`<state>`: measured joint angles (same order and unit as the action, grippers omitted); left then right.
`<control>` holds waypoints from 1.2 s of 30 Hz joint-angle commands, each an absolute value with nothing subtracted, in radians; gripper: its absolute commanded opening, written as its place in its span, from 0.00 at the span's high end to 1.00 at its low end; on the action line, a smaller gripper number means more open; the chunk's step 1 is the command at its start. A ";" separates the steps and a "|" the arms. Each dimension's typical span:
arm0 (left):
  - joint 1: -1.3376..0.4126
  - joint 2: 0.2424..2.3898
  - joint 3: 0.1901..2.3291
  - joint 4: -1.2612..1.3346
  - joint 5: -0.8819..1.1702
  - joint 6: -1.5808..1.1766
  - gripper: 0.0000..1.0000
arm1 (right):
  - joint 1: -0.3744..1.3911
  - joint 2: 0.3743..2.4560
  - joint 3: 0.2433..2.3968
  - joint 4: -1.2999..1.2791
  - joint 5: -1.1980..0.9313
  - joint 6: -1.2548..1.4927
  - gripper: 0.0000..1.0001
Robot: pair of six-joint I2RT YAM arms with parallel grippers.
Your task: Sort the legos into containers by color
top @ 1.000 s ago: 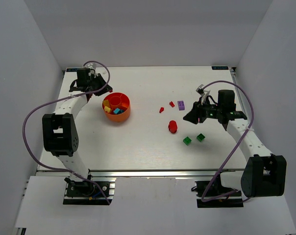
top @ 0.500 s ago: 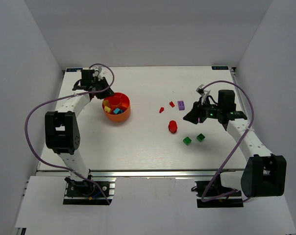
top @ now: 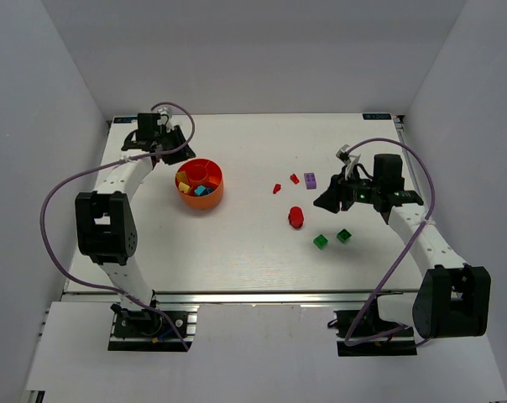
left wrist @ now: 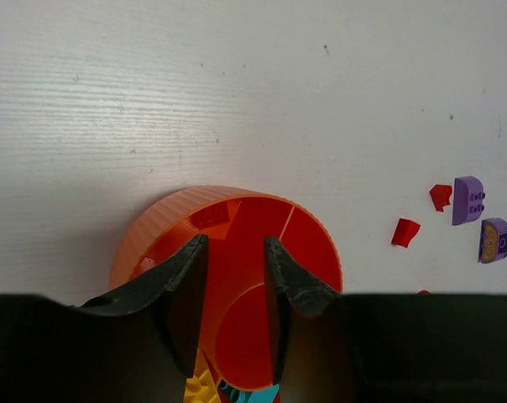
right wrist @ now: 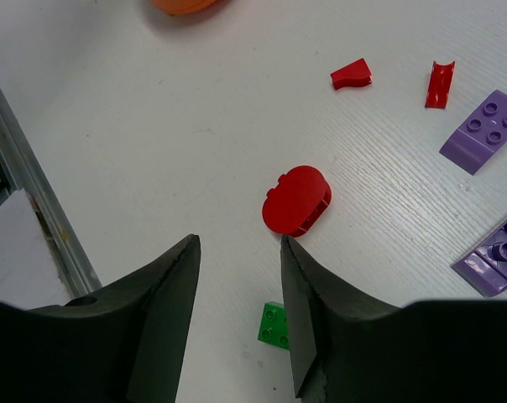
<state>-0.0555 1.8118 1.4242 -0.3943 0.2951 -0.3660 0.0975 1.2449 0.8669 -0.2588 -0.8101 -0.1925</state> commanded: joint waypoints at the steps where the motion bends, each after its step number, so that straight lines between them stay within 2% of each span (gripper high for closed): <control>1: -0.060 1.720 1.491 -0.387 0.264 -0.354 0.58 | 0.091 1.244 0.853 -0.238 -0.808 -0.215 0.51; 2: -0.060 1.697 1.494 -0.377 0.246 -0.356 0.63 | 0.092 1.246 0.853 -0.238 -0.801 -0.225 0.51; 5: -0.060 1.574 1.423 -0.278 0.227 -0.368 0.72 | 0.098 1.256 0.851 -0.241 -0.778 -0.259 0.50; 8: -0.040 1.422 1.282 -0.203 0.259 -0.386 0.76 | 0.110 1.276 0.856 -0.253 -0.741 -0.297 0.45; 10: -0.040 1.304 1.191 -0.161 0.357 -0.391 0.75 | 0.132 1.301 0.877 -0.268 -0.710 -0.345 0.40; 11: -0.040 1.264 1.145 -0.149 0.400 -0.364 0.69 | 0.138 1.311 0.888 -0.275 -0.681 -0.354 0.38; 12: -0.040 1.226 1.049 -0.109 0.510 -0.353 0.52 | 0.156 1.337 0.916 -0.293 -0.669 -0.373 0.37; 13: -0.040 1.156 0.996 -0.082 0.569 -0.351 0.40 | 0.167 1.354 0.936 -0.308 -0.663 -0.383 0.36; 15: -0.040 1.088 0.843 -0.008 0.693 -0.351 0.28 | 0.190 1.413 0.985 -0.356 -0.650 -0.399 0.35; 16: -0.049 1.018 0.795 0.039 0.772 -0.356 0.19 | 0.204 1.436 1.041 -0.376 -0.650 -0.429 0.33; 17: -0.049 0.984 0.751 0.079 0.797 -0.363 0.16 | 0.210 1.484 1.070 -0.397 -0.643 -0.439 0.32; 19: -0.049 0.916 0.649 0.090 0.821 -0.368 0.12 | 0.222 1.538 1.165 -0.460 -0.623 -0.448 0.31; 23: -0.052 0.793 0.580 0.010 0.810 -0.280 0.11 | 0.265 1.635 1.248 -0.496 -0.511 -0.425 0.30; 28: -0.061 0.744 0.577 -0.023 0.785 -0.262 0.10 | 0.314 1.709 1.290 -0.442 -0.370 -0.364 0.28; 36: -0.061 0.696 0.589 -0.071 0.727 -0.238 0.10 | 0.351 1.959 1.579 -0.449 -0.258 -0.345 0.30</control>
